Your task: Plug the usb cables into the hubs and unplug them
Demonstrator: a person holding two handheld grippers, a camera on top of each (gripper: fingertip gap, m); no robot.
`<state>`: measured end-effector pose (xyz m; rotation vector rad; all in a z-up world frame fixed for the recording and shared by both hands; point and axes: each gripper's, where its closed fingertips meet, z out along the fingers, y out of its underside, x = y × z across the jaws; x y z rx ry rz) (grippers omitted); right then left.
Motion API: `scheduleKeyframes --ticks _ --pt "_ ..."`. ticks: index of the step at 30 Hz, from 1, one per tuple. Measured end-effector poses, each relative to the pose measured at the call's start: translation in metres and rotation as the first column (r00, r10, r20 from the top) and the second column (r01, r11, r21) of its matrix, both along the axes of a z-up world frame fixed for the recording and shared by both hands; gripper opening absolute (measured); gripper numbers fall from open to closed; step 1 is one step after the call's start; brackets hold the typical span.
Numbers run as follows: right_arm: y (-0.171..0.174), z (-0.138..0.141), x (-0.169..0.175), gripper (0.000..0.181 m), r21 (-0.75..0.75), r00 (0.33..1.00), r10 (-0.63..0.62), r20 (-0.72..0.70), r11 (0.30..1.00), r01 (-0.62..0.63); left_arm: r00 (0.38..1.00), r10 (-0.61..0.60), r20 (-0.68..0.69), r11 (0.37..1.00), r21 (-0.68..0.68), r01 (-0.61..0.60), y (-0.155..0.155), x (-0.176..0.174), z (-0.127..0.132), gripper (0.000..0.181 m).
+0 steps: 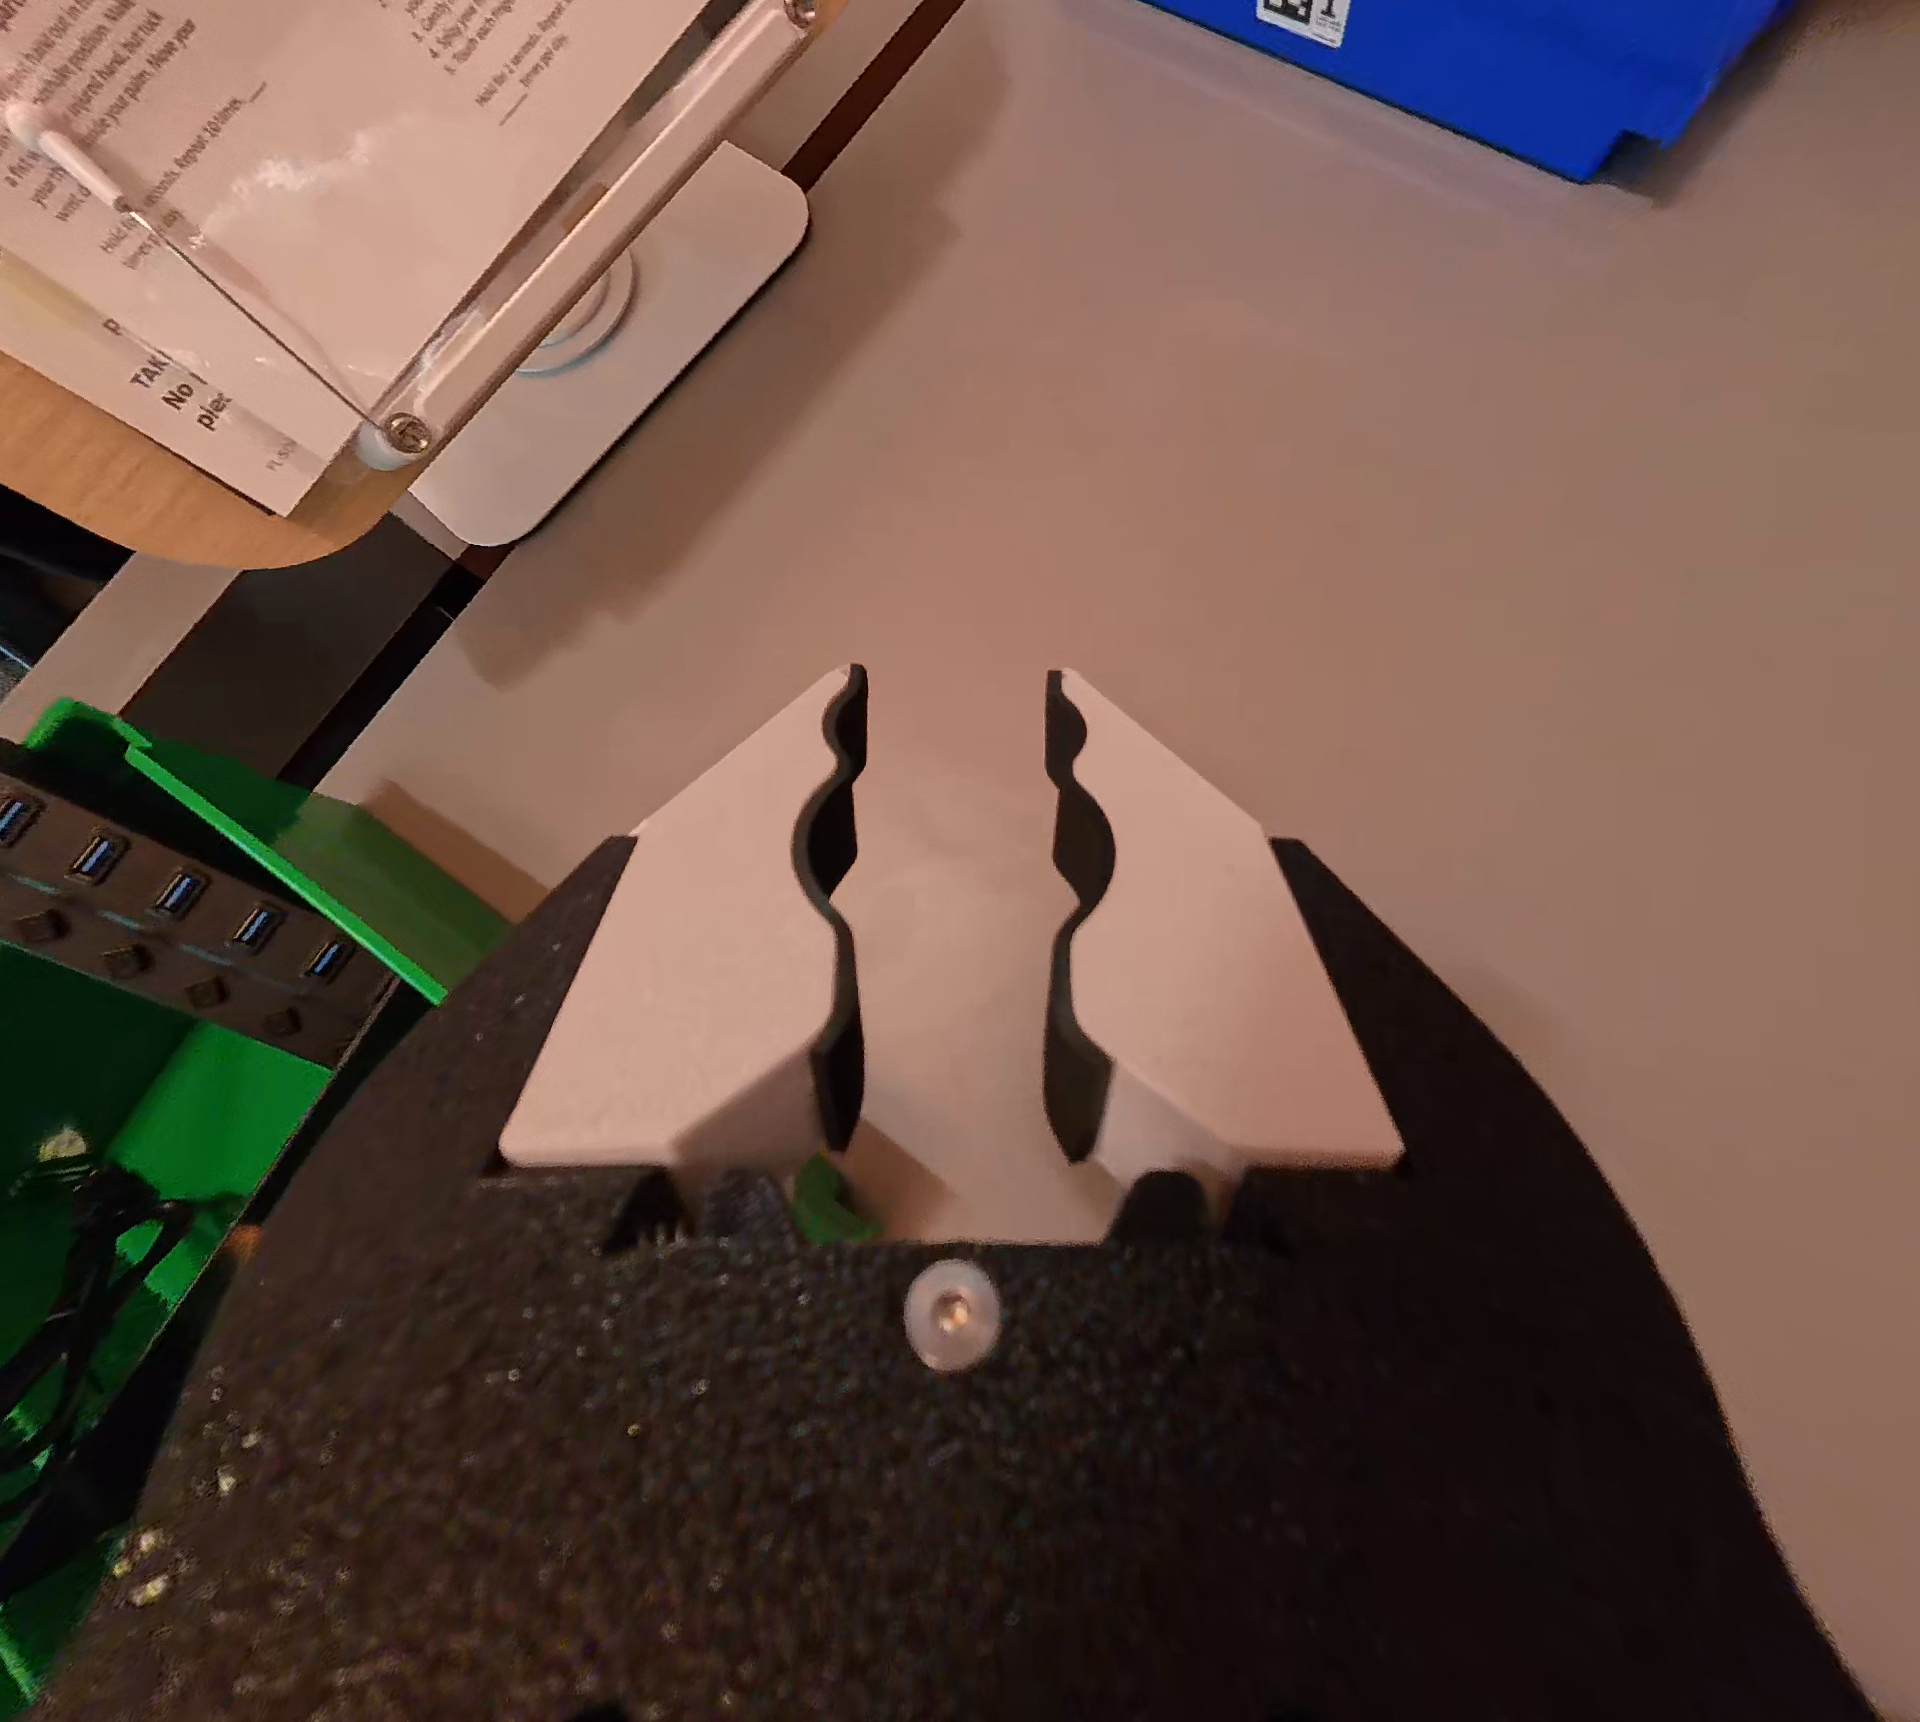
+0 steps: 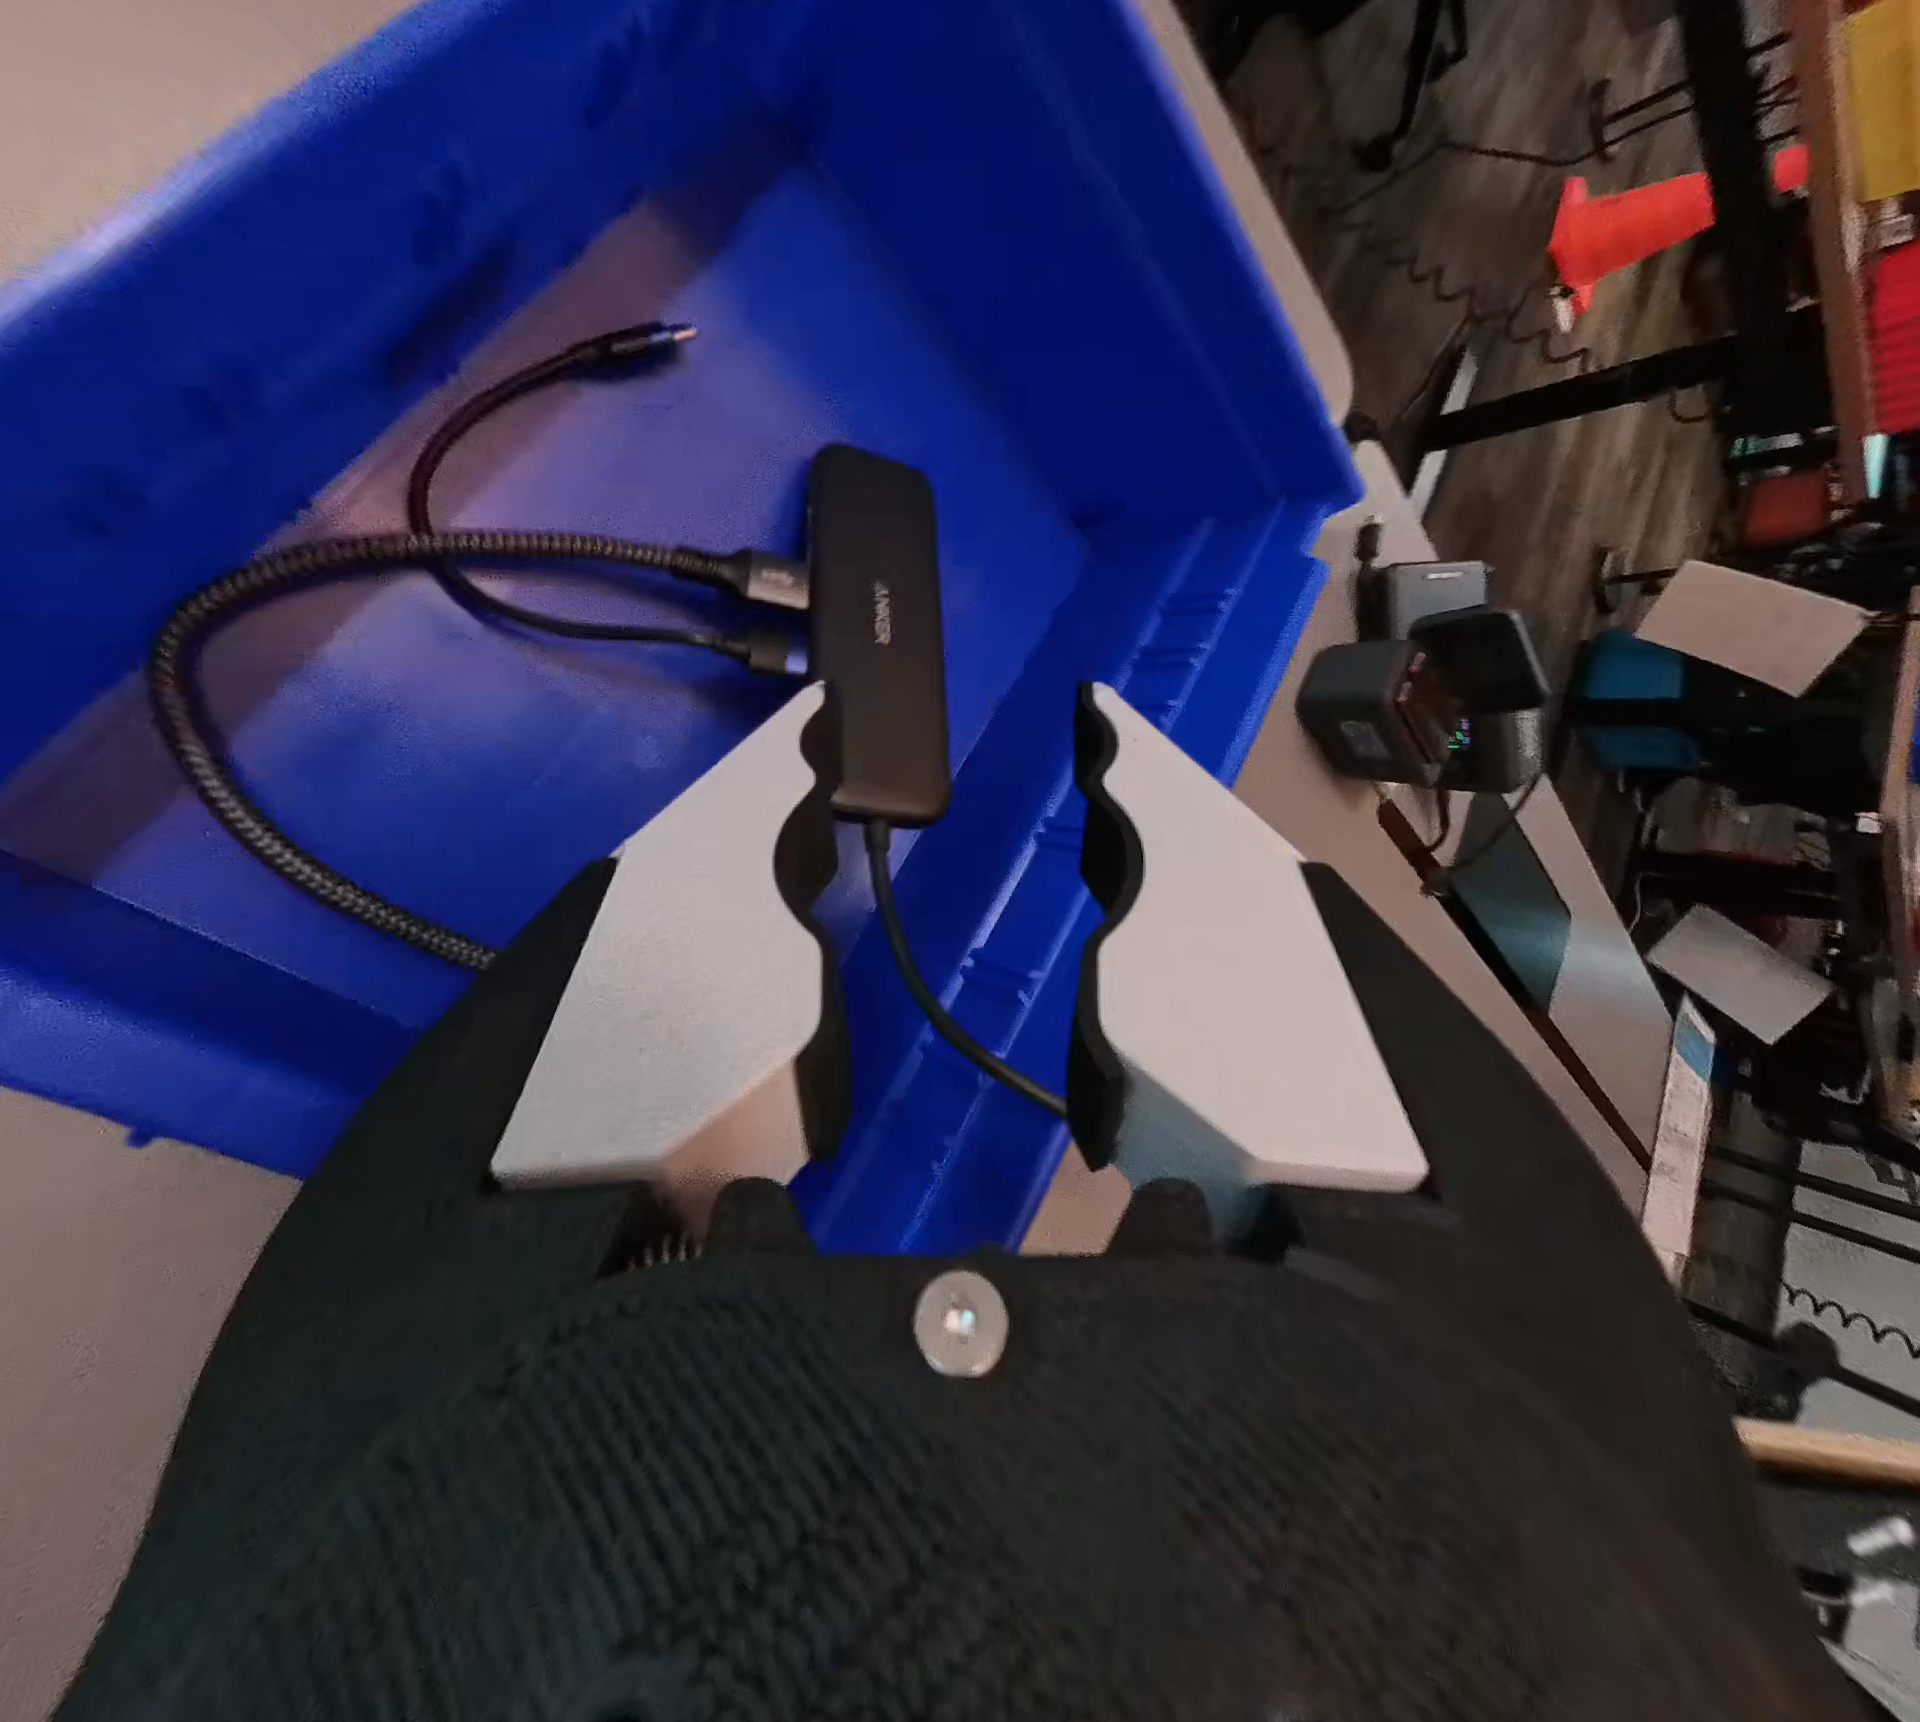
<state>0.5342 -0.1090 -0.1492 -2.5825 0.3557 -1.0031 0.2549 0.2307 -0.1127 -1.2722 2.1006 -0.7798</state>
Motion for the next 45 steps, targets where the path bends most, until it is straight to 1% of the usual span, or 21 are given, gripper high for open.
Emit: scheduleKeyframes --ticks 1,3,5,7,10,11,12,14,16,19,23,26,29,31,32,34,35,38,41,43,45 --pt "0.003 0.009 -0.003 0.049 0.021 1.0 -0.01 0.019 1.0 0.01 1.0 0.007 0.005 1.0 -0.005 -0.007 0.002 0.001 0.001 0.032" --pt "0.021 0.038 -0.017 0.056 0.128 0.994 -0.015 0.105 0.992 0.002 0.999 0.03 0.024 0.999 -0.015 -0.03 0.007 0.004 0.003 0.032" --pt "0.062 0.066 -0.051 0.063 0.346 0.987 0.048 0.152 0.933 -0.099 0.996 0.064 0.056 0.998 -0.028 -0.063 0.014 0.007 0.008 0.032" --pt "0.111 0.085 -0.1 0.069 0.572 0.979 0.149 0.14 0.795 -0.203 0.989 0.109 0.096 0.994 -0.042 -0.105 0.025 0.009 0.015 0.032" --pt "0.172 0.088 -0.169 0.078 0.759 0.939 0.309 0.152 0.572 -0.311 0.962 0.228 0.15 0.974 -0.051 -0.223 0.062 0.003 0.027 0.034" --pt "0.186 0.081 -0.184 0.079 0.784 0.929 0.334 0.159 0.529 -0.325 0.943 0.284 0.171 0.959 -0.05 -0.279 0.08 -0.002 0.031 0.035" --pt "0.196 0.073 -0.193 0.082 0.793 0.928 0.334 0.167 0.514 -0.327 0.92 0.343 0.191 0.939 -0.045 -0.341 0.101 -0.008 0.035 0.037" --pt "0.206 0.059 -0.2 0.082 0.803 0.931 0.308 0.198 0.494 -0.334 0.86 0.458 0.224 0.887 -0.045 -0.46 0.144 -0.023 0.041 0.037" --pt "0.21 0.045 -0.203 0.081 0.816 0.934 0.304 0.189 0.481 -0.322 0.802 0.553 0.227 0.831 -0.084 -0.55 0.18 -0.03 0.038 0.037" --pt "0.215 0.03 -0.207 0.081 0.826 0.929 0.34 0.148 0.473 -0.305 0.785 0.602 0.148 0.799 -0.094 -0.595 0.208 -0.02 0.012 0.048" --pt "0.217 0.025 -0.209 0.08 0.819 0.923 0.348 0.165 0.474 -0.325 0.798 0.602 0.006 0.794 -0.105 -0.598 0.223 0.024 -0.019 0.055" --pt "0.22 0.022 -0.212 0.083 0.822 0.919 0.363 0.151 0.471 -0.32 0.766 0.632 -0.119 0.769 -0.022 -0.638 0.246 0.049 -0.045 0.07" --pt "0.223 0.02 -0.217 0.083 0.818 0.912 0.381 0.153 0.469 -0.333 0.716 0.648 -0.26 0.749 0.05 -0.66 0.259 0.058 -0.078 0.08" --pt "0.224 0.019 -0.218 0.084 0.816 0.908 0.39 0.152 0.468 -0.338 0.692 0.656 -0.301 0.743 0.094 -0.663 0.265 0.058 -0.092 0.08" --pt "0.224 0.019 -0.218 0.085 0.822 0.909 0.39 0.149 0.462 -0.333 0.686 0.662 -0.302 0.738 0.102 -0.667 0.268 0.06 -0.095 0.075" --pt "0.224 0.022 -0.22 0.085 0.839 0.905 0.402 0.141 0.436 -0.325 0.698 0.633 -0.334 0.755 0.064 -0.653 0.262 0.063 -0.103 0.067" --pt "0.225 0.024 -0.221 0.085 0.849 0.903 0.406 0.136 0.422 -0.318 0.717 0.608 -0.341 0.771 0.04 -0.635 0.258 0.065 -0.105 0.062" --pt "0.225 0.023 -0.222 0.085 0.862 0.901 0.417 0.116 0.409 -0.3 0.738 0.596 -0.317 0.783 0.026 -0.621 0.258 0.066 -0.105 0.06" --pt "0.225 0.025 -0.223 0.084 0.862 0.901 0.415 0.122 0.406 -0.304 0.759 0.604 -0.244 0.788 0.037 -0.615 0.263 0.064 -0.099 0.057" --pt "0.224 0.025 -0.222 0.083 0.854 0.903 0.407 0.136 0.414 -0.315 0.781 0.609 -0.138 0.792 0.04 -0.61 0.266 0.063 -0.078 0.056" --pt "0.223 0.025 -0.221 0.083 0.851 0.905 0.402 0.141 0.417 -0.318 0.799 0.601 -0.001 0.799 0.002 -0.601 0.264 0.064 -0.042 0.056"
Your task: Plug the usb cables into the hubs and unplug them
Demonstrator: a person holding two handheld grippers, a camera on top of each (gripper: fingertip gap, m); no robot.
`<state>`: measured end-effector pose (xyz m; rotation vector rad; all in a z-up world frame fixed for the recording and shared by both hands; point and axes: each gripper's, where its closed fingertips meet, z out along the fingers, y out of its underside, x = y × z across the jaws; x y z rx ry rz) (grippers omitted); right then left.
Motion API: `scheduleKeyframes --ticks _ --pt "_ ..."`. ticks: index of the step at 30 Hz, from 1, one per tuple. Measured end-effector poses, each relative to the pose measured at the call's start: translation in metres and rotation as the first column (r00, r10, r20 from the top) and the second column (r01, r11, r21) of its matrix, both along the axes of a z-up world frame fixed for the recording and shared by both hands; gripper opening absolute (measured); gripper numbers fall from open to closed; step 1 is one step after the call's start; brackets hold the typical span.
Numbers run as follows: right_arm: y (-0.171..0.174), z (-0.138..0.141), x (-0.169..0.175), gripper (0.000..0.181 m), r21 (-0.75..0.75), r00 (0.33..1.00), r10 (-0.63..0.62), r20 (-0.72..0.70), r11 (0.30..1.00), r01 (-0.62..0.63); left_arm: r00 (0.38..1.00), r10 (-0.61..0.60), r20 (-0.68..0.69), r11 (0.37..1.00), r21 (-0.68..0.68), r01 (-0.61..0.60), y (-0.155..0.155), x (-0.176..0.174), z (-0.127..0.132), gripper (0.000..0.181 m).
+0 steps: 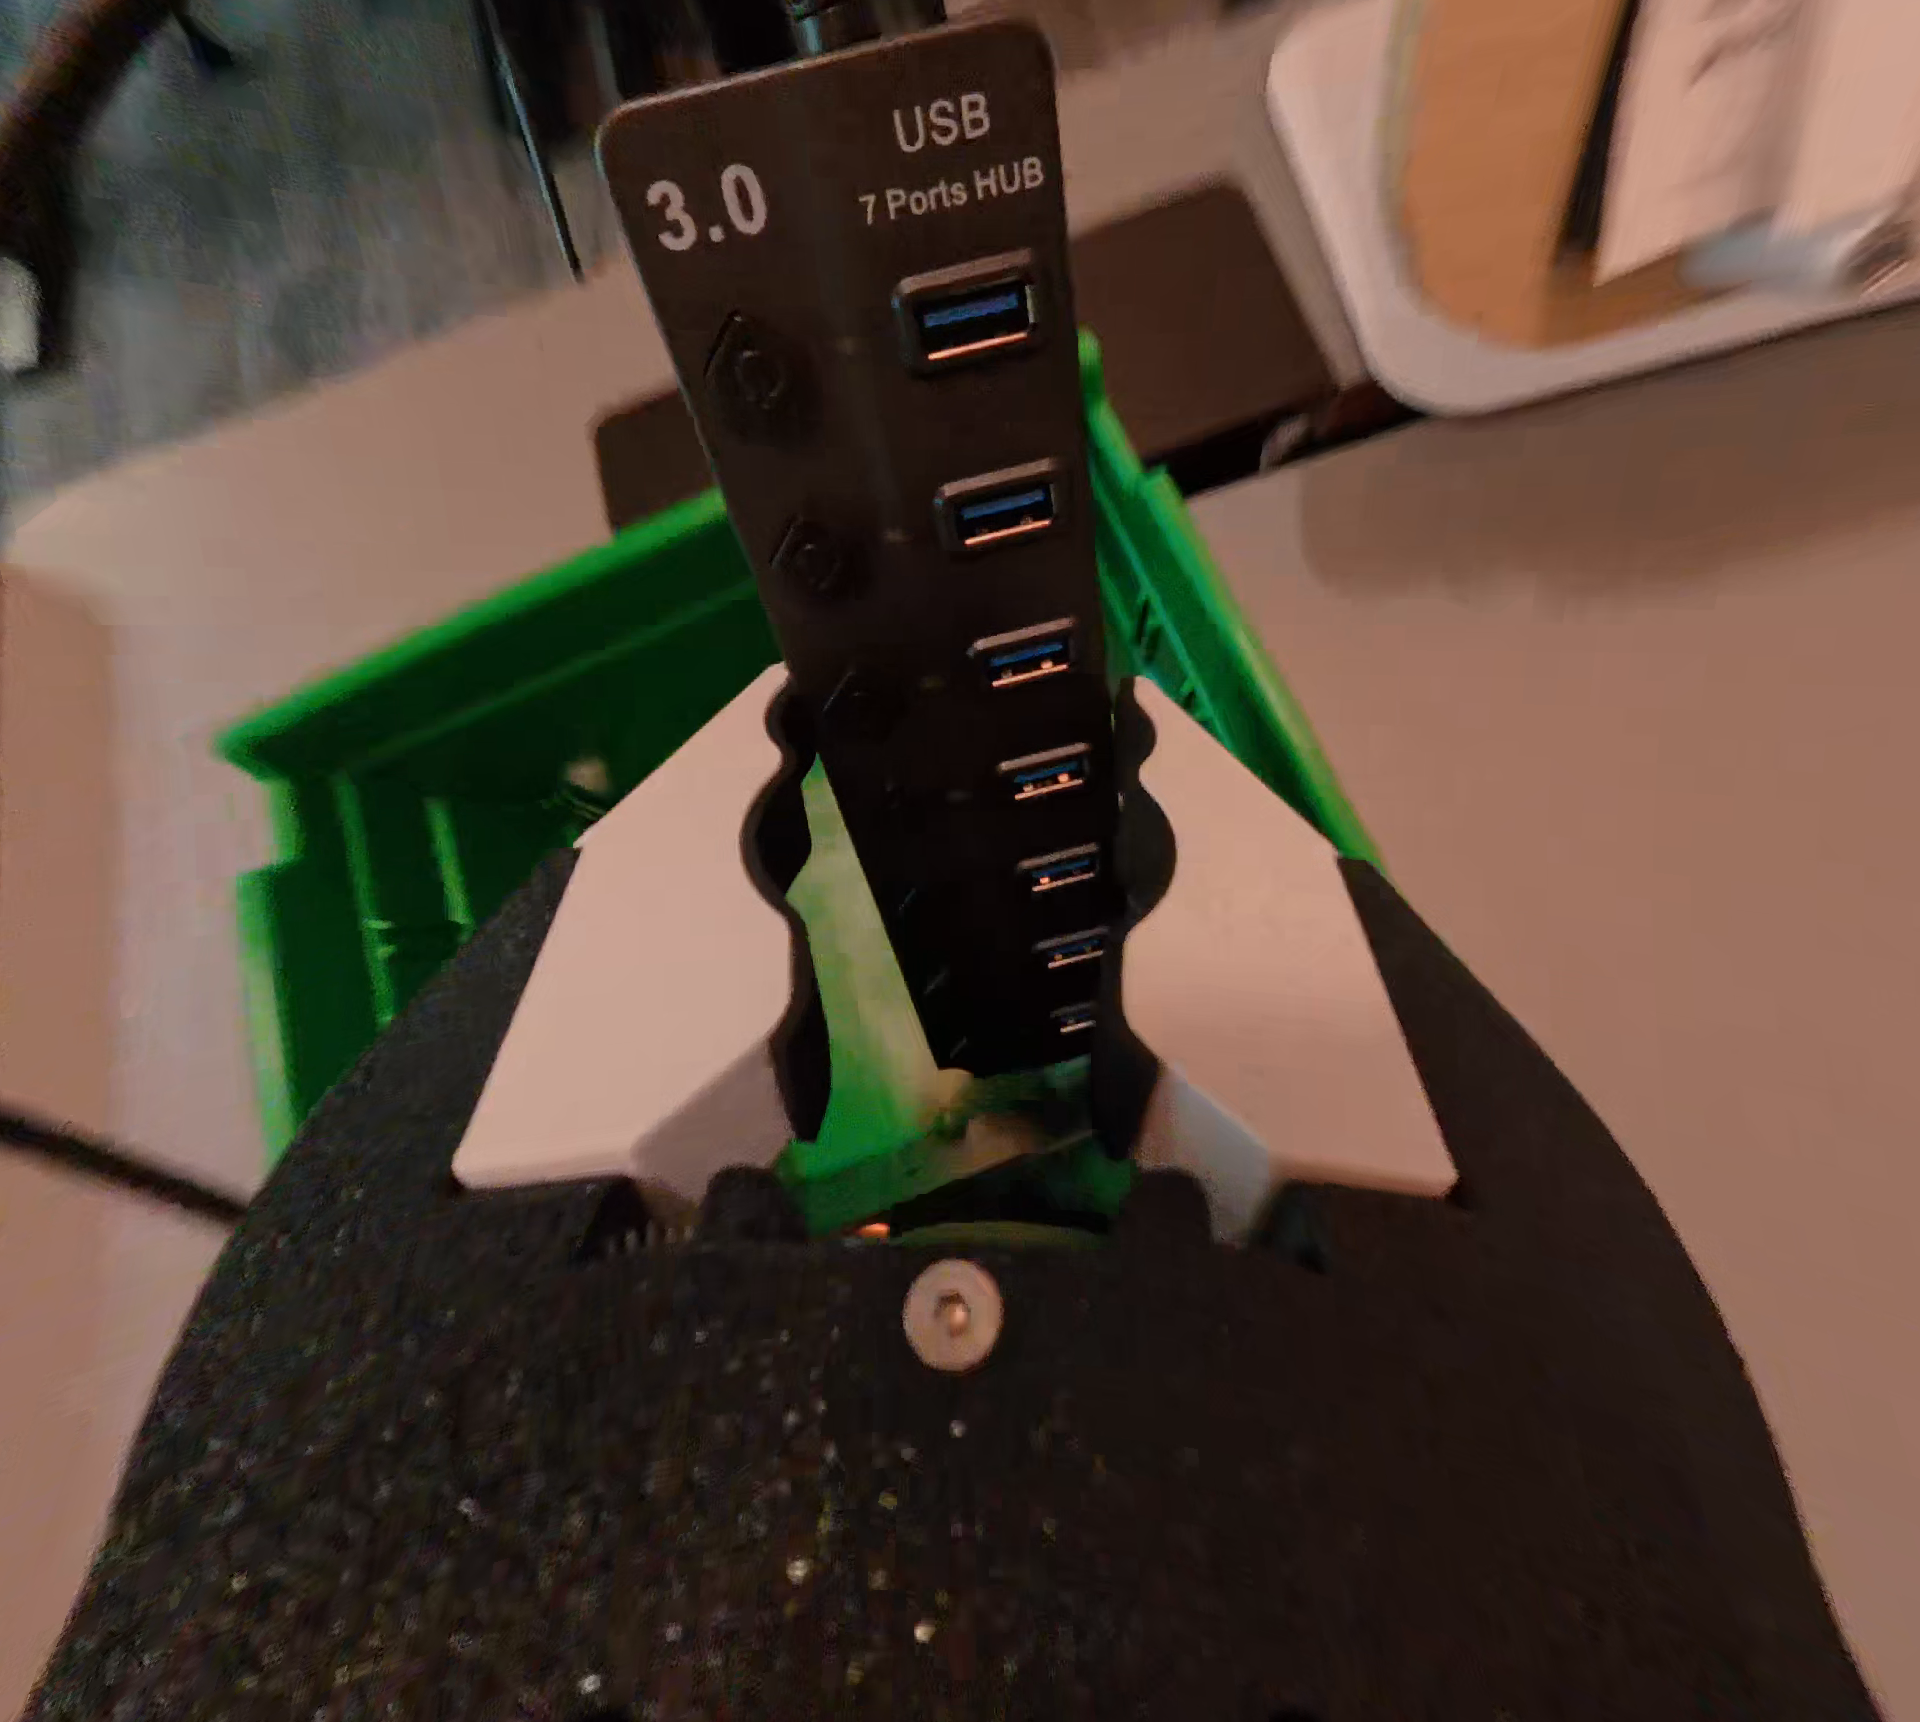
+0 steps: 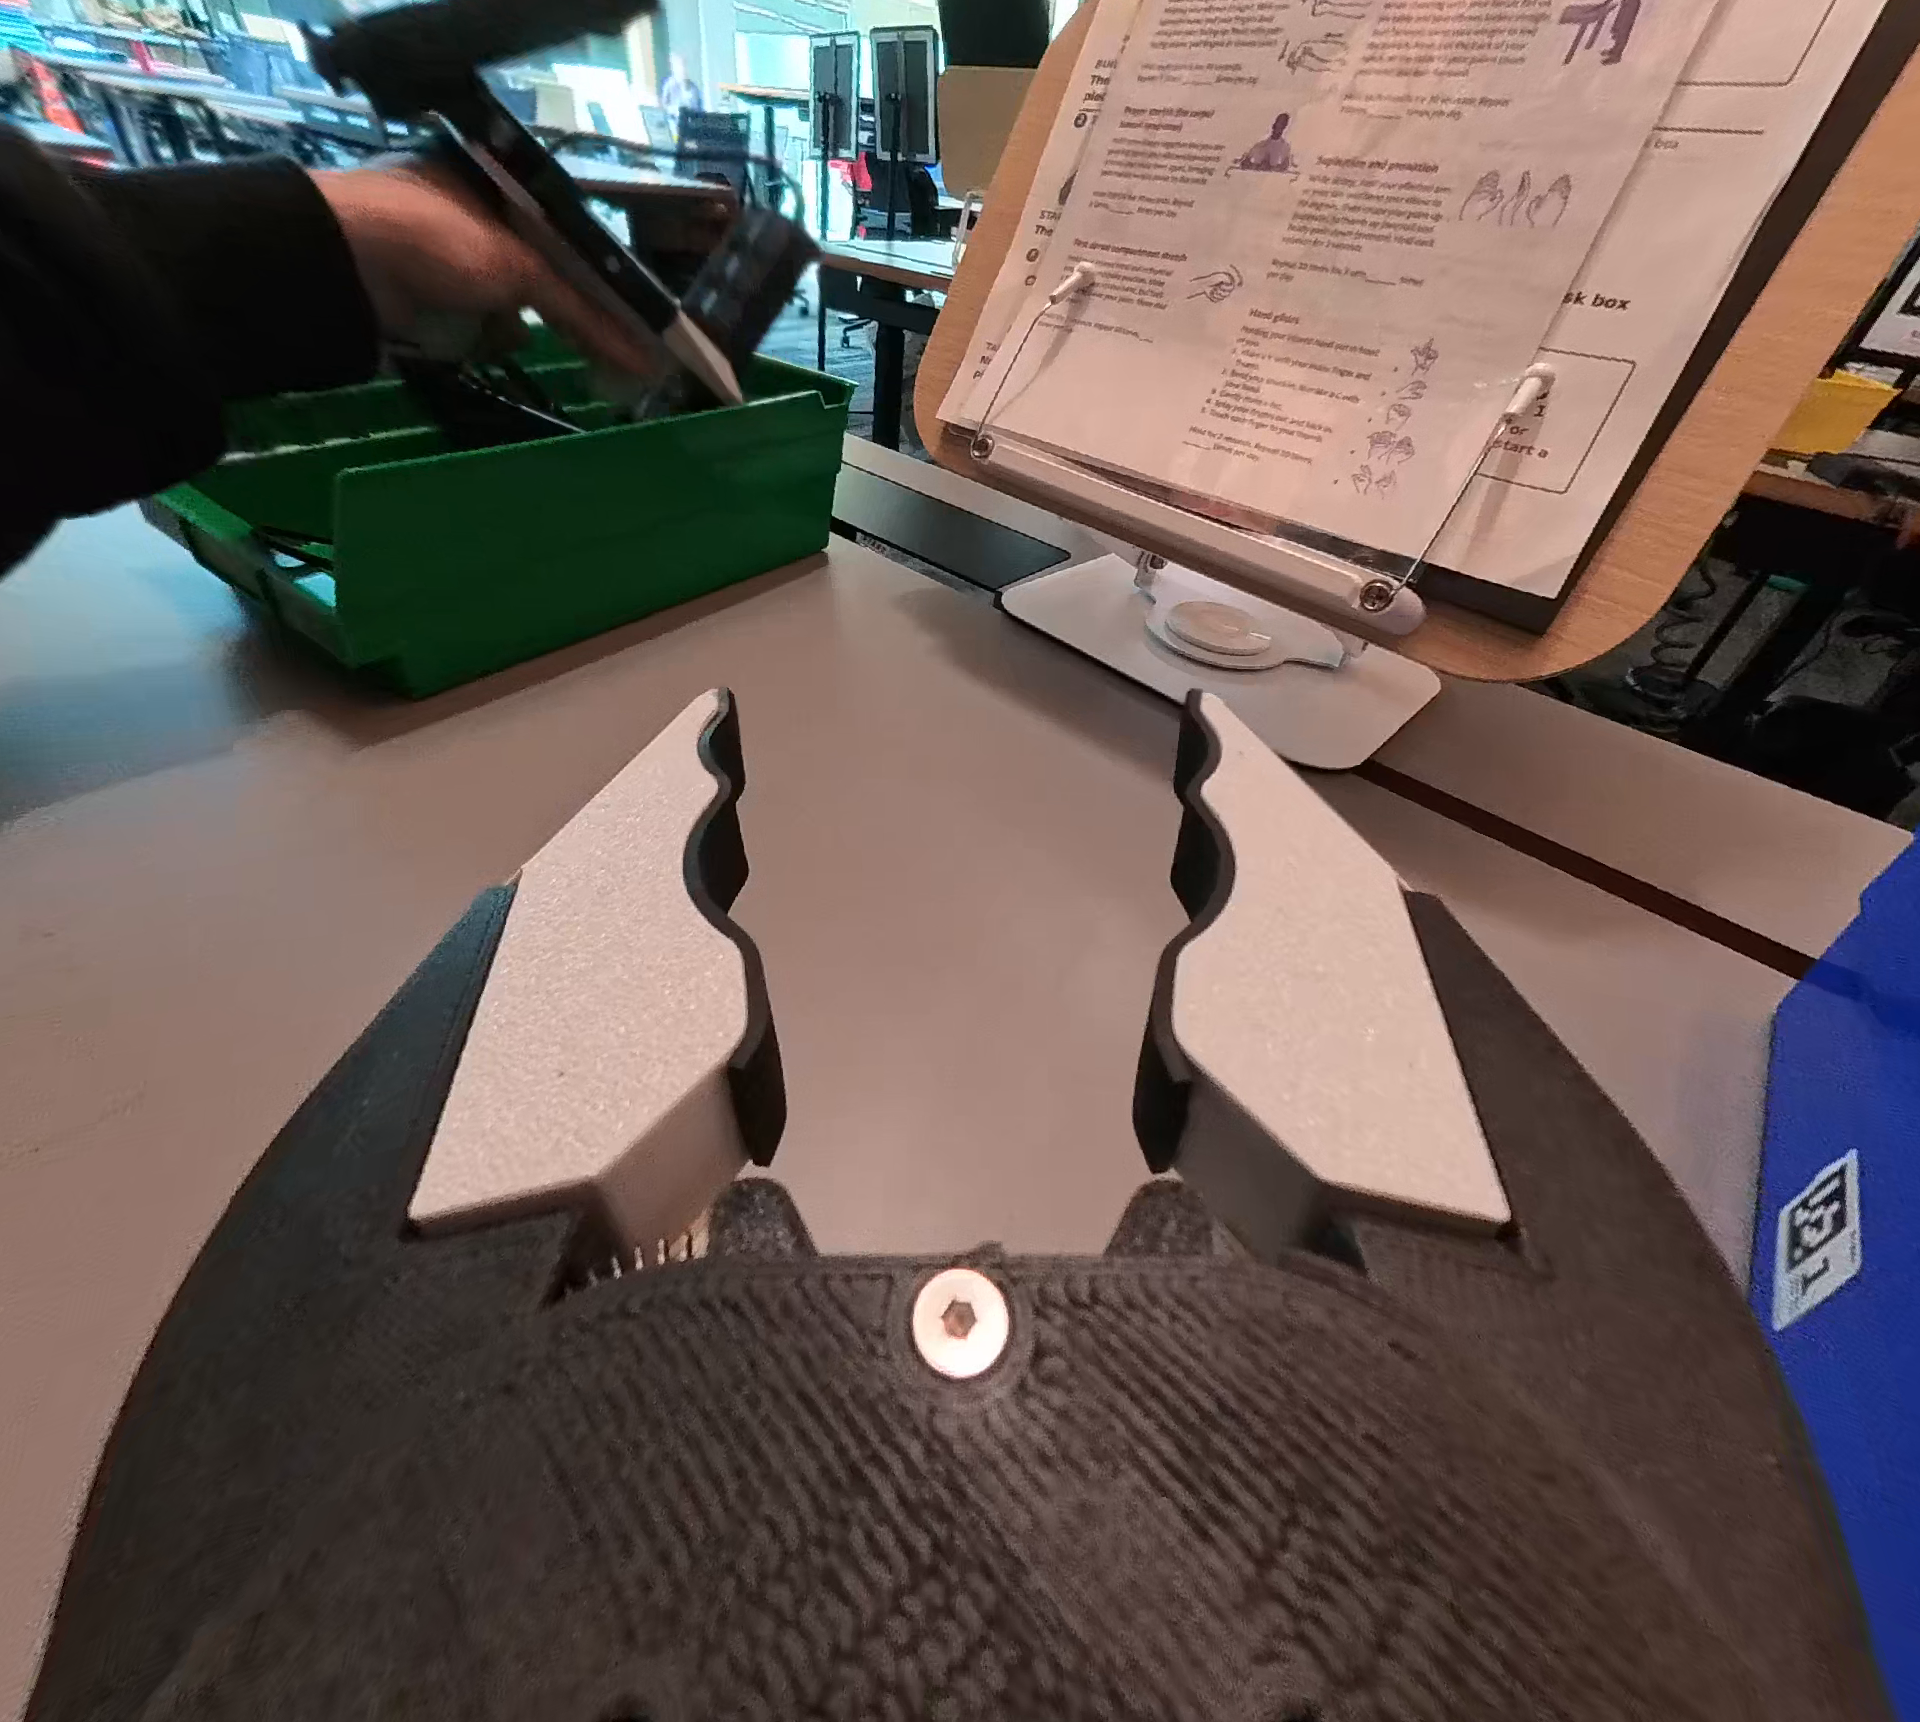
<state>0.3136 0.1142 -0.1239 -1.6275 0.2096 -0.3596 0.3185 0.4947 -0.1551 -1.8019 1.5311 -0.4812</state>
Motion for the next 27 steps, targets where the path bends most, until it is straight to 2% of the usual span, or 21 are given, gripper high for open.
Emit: scheduleKeyframes --ticks 3,6,8,11,12,14,16,19,21,23,24,26,27 --pt "-0.001 0.007 -0.003 0.082 0.051 0.999 0.024 -0.028 0.998 -0.022 0.978 -0.095 0.186 0.995 0.061 0.085 -0.017 -0.005 0.065 0.056" --pt "-0.002 0.018 -0.01 0.082 0.119 0.995 0.087 -0.057 0.99 -0.08 0.892 -0.279 0.355 0.96 0.086 0.266 -0.064 -0.018 0.137 0.056" --pt "-0.003 0.026 -0.014 0.084 0.167 0.988 0.134 -0.076 0.979 -0.12 0.78 -0.398 0.483 0.909 0.097 0.405 -0.108 -0.033 0.188 0.056" --pt "-0.008 0.03 -0.011 0.086 0.202 0.981 0.155 -0.118 0.971 -0.129 0.545 -0.567 0.618 0.771 0.165 0.615 -0.186 -0.066 0.262 0.056" --pt "-0.011 0.032 -0.009 0.087 0.215 0.98 0.156 -0.125 0.968 -0.126 0.48 -0.605 0.636 0.724 0.189 0.663 -0.209 -0.076 0.281 0.056" --pt "-0.016 0.039 -0.009 0.087 0.262 0.975 0.178 -0.132 0.955 -0.139 0.396 -0.663 0.636 0.633 0.194 0.749 -0.248 -0.092 0.302 0.056" --pt "-0.021 0.048 -0.012 0.087 0.31 0.966 0.224 -0.129 0.934 -0.176 0.356 -0.702 0.617 0.558 0.165 0.813 -0.278 -0.098 0.302 0.056" --pt "-0.033 0.063 -0.018 0.089 0.383 0.946 0.301 -0.12 0.893 -0.236 0.282 -0.789 0.546 0.421 0.146 0.895 -0.321 -0.105 0.267 0.056" --pt "-0.042 0.075 -0.022 0.09 0.435 0.93 0.352 -0.108 0.858 -0.274 0.24 -0.837 0.492 0.332 0.107 0.937 -0.346 -0.105 0.226 0.056" --pt "-0.05 0.088 -0.036 0.082 0.492 0.892 0.446 -0.069 0.793 -0.359 0.201 -0.881 0.428 0.246 0.052 0.968 -0.369 -0.105 0.177 0.056" --pt "-0.052 0.093 -0.046 0.08 0.516 0.864 0.502 -0.048 0.753 -0.408 0.179 -0.898 0.402 0.201 0.013 0.98 -0.379 -0.105 0.152 0.056" --pt "-0.053 0.096 -0.078 0.07 0.496 0.767 0.642 0.011 0.662 -0.562 0.116 -0.926 0.359 0.095 -0.074 0.993 -0.398 -0.11 0.107 0.057" --pt "-0.05 0.092 -0.087 0.069 0.457 0.748 0.664 0.021 0.659 -0.598 0.083 -0.936 0.342 0.053 -0.096 0.994 -0.405 -0.112 0.087 0.056"
